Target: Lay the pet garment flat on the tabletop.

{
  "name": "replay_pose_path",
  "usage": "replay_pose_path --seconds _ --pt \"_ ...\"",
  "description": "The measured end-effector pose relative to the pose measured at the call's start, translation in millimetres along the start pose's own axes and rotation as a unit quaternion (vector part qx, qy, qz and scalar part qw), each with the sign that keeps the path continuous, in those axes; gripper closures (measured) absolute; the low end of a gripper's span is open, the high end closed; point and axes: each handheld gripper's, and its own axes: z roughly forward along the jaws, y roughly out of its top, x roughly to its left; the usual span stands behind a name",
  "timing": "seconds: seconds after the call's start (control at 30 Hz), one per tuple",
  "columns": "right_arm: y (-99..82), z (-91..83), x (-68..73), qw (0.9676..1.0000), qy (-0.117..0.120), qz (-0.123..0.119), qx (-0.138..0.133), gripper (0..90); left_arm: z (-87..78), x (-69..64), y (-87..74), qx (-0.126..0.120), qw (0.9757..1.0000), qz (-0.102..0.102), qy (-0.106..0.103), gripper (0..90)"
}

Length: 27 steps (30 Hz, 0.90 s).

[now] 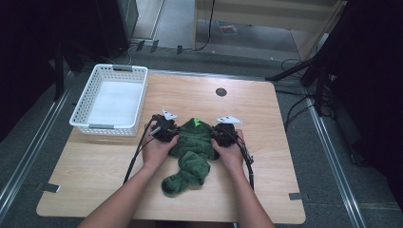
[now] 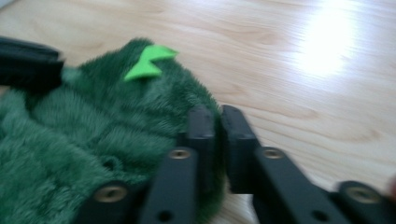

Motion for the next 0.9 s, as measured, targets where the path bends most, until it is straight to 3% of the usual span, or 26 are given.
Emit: replay_pose_path --seconds 0.07,0.17,0.37,0.47,0.57,0.63,0.7,0.77,0.83,0.9 --pt "0.7 -9.3 -4.7 0.9995 0.001 0.029 -0.015 62.4 -13.1 2.5 0.9 -0.034 0.9994 -0.011 -0.001 63.7" --pt "0.4 -32.0 -9.9 0.9980 0.022 0.042 -0.043 58.6 -34.1 6.9 0.5 -0.067 0.9974 -0.022 -0.014 53.8" --pt "-14.5 -81.9 -6.7 0.9958 0.060 0.024 -0.066 67.6 -63.9 5.5 -15.1 -0.084 0.9952 -0.017 -0.046 53.7" --pt "-29.1 -94.6 3.1 0.9959 0.069 0.012 -0.058 73.3 -69.2 2.6 -27.3 -0.070 0.9951 -0.024 -0.065 54.9" --pt "-42.7 -95.5 9.5 0.9970 0.065 0.007 -0.040 73.4 -70.1 -1.7 -39.6 -0.048 0.9951 -0.027 -0.082 55.3" --pt "-49.6 -92.6 9.5 0.9970 0.068 0.025 -0.027 68.8 -67.7 -5.7 -47.2 -0.038 0.9949 -0.027 -0.090 54.5" --pt "-54.5 -88.8 8.8 0.9942 0.089 0.055 -0.027 63.6 -62.4 -8.6 -53.2 -0.027 0.9950 -0.029 -0.092 53.7" --pt "-56.7 -82.4 12.8 0.9939 0.095 0.052 -0.021 59.9 -56.8 -9.6 -56.8 -0.017 0.9947 -0.035 -0.095 52.7" --pt "-58.0 -72.9 17.2 0.9948 0.092 0.043 -0.007 62.4 -53.6 -10.1 -58.0 -0.017 0.9949 -0.035 -0.092 55.7" --pt "-59.4 -65.8 20.2 0.9951 0.089 0.043 0.002 72.0 -53.1 -11.0 -58.0 -0.021 0.9950 -0.034 -0.091 66.4"
